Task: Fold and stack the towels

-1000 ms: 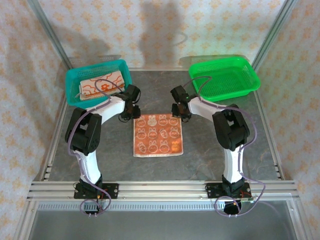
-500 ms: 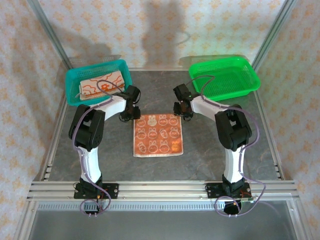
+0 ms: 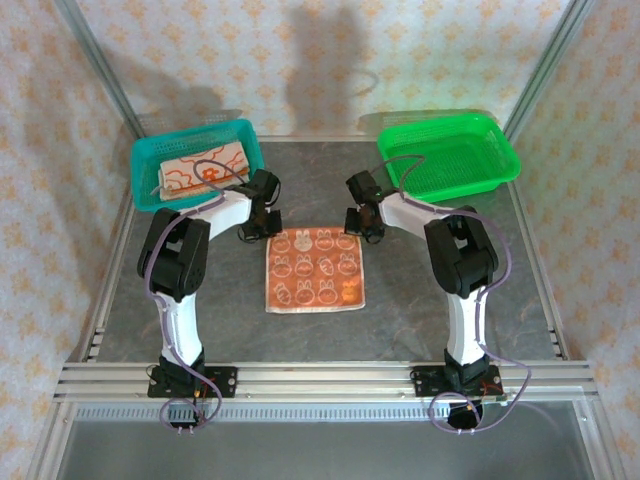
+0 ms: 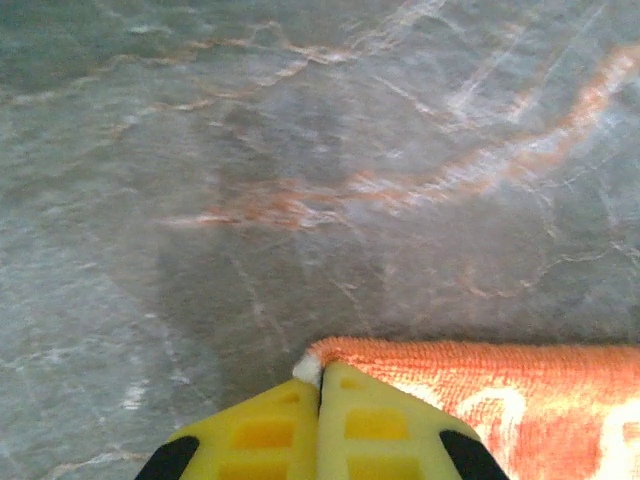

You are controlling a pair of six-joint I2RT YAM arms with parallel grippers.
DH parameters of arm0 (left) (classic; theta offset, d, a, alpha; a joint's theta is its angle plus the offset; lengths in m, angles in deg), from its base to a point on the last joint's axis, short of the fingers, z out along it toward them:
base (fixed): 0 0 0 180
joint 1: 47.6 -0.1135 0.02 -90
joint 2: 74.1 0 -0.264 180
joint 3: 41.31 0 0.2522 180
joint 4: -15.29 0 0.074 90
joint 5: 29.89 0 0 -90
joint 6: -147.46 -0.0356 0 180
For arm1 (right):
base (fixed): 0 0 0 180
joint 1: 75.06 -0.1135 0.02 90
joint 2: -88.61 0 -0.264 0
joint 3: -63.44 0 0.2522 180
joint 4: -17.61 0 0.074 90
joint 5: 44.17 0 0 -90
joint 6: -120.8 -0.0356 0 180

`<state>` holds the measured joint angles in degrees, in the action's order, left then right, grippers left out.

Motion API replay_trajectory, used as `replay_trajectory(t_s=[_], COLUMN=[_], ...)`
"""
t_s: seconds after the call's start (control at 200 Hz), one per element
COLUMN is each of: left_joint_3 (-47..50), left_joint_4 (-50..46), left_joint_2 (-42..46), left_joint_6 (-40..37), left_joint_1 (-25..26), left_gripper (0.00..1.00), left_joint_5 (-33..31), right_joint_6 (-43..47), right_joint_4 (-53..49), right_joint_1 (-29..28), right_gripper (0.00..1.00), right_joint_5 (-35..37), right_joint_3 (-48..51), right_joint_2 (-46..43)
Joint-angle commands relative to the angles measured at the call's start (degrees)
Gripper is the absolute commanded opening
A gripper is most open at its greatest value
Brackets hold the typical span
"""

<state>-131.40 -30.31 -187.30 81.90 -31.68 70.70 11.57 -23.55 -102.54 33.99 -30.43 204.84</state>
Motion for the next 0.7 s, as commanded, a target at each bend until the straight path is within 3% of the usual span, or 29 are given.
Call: replay_trajectory(t_s=[0.0, 0.41, 0.696], left_joint_3=[1.0, -8.3, -1.3], left_joint_4=[0.0, -6.4, -2.9], left_joint_2=[0.7, 5.5, 11.7], left_joint_6=[0.5, -2.6, -2.7], left_joint_1=[0.2, 0.1, 0.1], left_gripper=[0.0, 0.0, 0.0], left_joint_5=[1.0, -1.9, -3.7], right_joint_6=[0.6, 3.9, 2.5], right_joint_4=[-1.3, -3.4, 1.8], right_joint_1=[-0.2, 0.6, 0.7], right_gripper=[0.0, 0.0, 0.0], right_joint_5=[0.8, 4.3, 2.3], right_joint_3=[0.3, -4.9, 4.2], right_joint_2=[-1.5, -7.0, -15.2])
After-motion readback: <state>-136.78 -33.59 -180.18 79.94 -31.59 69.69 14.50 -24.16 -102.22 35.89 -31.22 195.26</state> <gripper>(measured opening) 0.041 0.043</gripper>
